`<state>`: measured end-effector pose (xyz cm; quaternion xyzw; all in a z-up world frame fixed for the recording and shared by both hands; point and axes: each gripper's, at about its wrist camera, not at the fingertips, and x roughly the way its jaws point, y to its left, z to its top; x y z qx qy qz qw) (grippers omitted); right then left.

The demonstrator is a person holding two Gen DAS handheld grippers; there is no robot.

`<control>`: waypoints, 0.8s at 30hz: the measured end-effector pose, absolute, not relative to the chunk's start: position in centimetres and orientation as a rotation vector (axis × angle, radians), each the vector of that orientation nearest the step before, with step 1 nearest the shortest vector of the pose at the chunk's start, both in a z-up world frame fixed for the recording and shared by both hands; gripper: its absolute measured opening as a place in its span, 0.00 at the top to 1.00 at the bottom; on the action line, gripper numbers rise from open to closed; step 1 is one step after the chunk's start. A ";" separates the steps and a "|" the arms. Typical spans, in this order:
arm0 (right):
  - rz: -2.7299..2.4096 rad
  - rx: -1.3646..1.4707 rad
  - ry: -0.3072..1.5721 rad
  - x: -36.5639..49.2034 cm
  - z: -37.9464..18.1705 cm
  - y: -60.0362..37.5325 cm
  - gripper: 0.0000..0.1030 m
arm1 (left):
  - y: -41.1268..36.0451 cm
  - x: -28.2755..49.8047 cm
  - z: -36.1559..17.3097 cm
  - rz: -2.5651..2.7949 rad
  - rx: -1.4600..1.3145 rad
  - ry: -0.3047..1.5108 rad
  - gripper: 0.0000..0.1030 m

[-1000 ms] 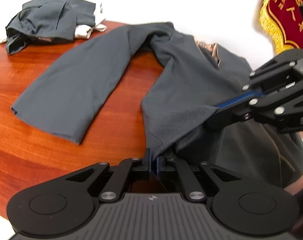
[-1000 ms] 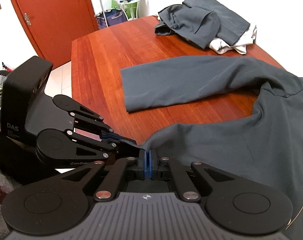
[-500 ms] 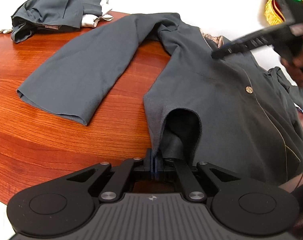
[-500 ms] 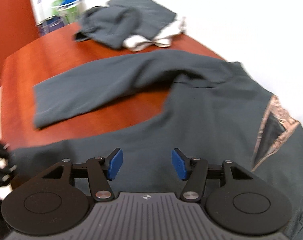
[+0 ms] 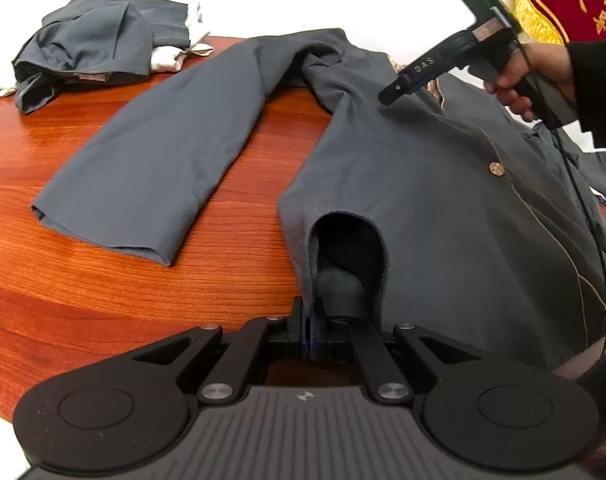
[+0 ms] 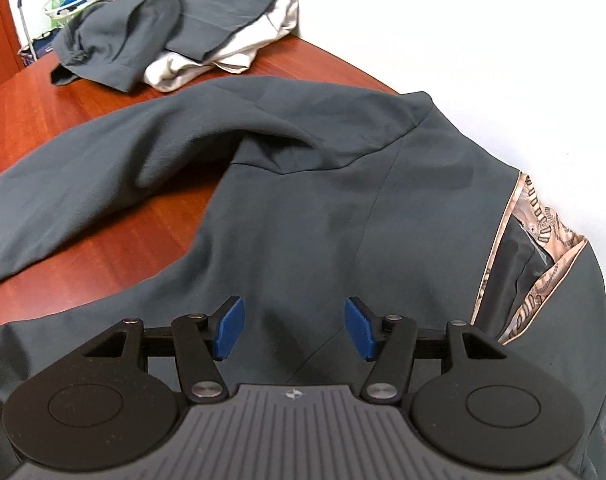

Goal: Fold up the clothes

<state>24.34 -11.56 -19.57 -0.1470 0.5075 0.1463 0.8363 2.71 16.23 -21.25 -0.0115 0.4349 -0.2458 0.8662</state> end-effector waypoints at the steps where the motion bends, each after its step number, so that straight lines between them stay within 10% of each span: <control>1: 0.311 -0.312 1.080 24.4 -19.8 -11.6 0.44 | 16.2 2.8 -21.4 -0.515 -0.031 0.914 0.98; 5: 0.308 -0.312 1.093 24.6 -20.3 -11.9 0.83 | 16.4 3.7 -21.8 -0.504 -0.072 0.927 0.98; 9: 0.289 -0.322 1.065 24.4 -19.8 -12.1 0.91 | 16.9 3.2 -21.4 -0.535 -0.125 0.893 0.99; 24: 0.365 -0.424 0.995 24.5 -17.9 -8.7 0.49 | 16.5 -2.2 -20.3 -0.590 -0.100 0.850 0.99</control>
